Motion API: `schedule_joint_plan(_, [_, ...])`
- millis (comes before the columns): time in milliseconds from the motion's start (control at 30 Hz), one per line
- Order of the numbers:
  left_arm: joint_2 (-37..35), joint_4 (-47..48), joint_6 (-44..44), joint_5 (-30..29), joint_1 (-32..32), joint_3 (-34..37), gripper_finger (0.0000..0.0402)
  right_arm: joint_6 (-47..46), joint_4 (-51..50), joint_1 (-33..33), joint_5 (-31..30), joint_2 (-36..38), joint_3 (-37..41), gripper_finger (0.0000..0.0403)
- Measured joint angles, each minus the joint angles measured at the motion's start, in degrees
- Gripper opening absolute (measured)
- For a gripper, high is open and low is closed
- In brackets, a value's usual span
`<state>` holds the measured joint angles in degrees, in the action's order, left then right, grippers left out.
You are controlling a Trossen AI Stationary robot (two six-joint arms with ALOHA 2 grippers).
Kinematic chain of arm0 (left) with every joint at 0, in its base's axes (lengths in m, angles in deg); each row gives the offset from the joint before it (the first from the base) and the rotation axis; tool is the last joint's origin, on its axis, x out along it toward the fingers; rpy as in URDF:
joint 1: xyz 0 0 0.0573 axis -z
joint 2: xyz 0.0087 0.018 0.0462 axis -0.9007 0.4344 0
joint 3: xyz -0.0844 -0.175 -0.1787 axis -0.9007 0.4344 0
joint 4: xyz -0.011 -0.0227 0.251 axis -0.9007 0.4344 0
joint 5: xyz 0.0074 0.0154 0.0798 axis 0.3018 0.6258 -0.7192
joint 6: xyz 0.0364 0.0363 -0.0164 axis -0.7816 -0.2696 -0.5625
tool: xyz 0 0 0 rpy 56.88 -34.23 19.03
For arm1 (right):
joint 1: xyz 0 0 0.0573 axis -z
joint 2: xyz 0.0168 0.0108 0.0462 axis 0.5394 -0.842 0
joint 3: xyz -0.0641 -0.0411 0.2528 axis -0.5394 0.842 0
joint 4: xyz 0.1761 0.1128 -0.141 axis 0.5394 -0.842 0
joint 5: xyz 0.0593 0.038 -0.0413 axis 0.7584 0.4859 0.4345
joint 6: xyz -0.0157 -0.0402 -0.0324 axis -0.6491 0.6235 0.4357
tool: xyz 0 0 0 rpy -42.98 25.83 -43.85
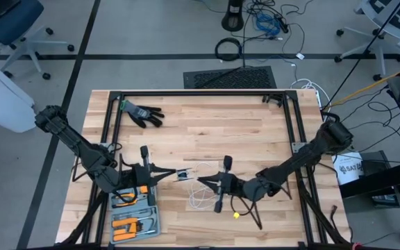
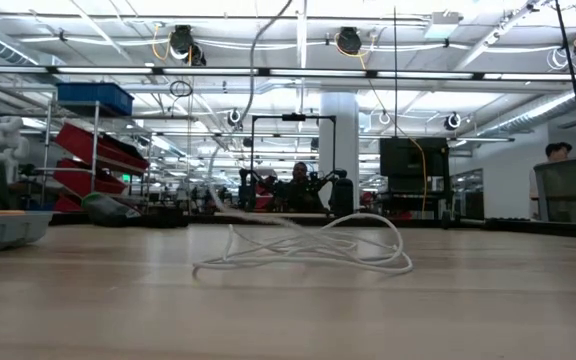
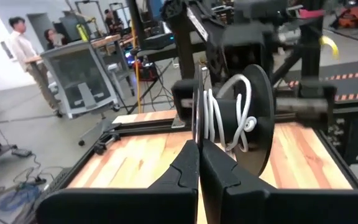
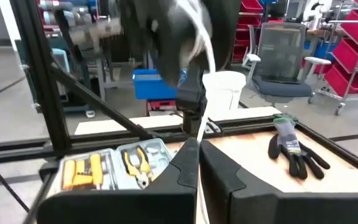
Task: Coil cords
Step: Uncoil the white cable wire from the spool
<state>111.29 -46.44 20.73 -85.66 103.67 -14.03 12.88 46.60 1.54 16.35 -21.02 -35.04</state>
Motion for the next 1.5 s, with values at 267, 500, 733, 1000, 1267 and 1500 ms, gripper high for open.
schedule_joint_plan(267, [0.00, 3.77, -1.86, -0.30, -0.02, 0.00, 0.0000, 2.18, -1.60, -1.27, 1.25, 6.09, 0.00, 0.0000])
schedule_joint_plan(500, [0.00, 4.97, -3.26, -6.57, -0.83, 0.00, 0.0000, 0.58, -0.29, 0.15, 7.61, 5.81, -0.02, 0.0000])
schedule_joint_plan(733, [0.17, 4.98, -3.84, -6.74, -3.23, 0.00, 0.0000, 1.91, 7.36, 1.13, 13.85, 3.25, -0.04, 0.0000])
schedule_joint_plan(1000, [0.19, 4.91, -7.40, -7.24, -4.31, -0.02, 0.0000, 0.06, 8.85, 1.91, 15.15, -0.68, -0.02, 0.0000])
schedule_joint_plan(1267, [0.38, 4.70, -7.81, -7.62, -5.75, -0.02, 0.0000, -2.92, 8.41, 3.09, 16.57, -3.23, -0.02, 0.0000])
schedule_joint_plan(1500, [0.42, 0.16, -9.00, -7.62, -4.78, -0.02, 0.0000, -7.96, -1.56, 3.05, 16.14, -3.21, -0.02, 0.0000])
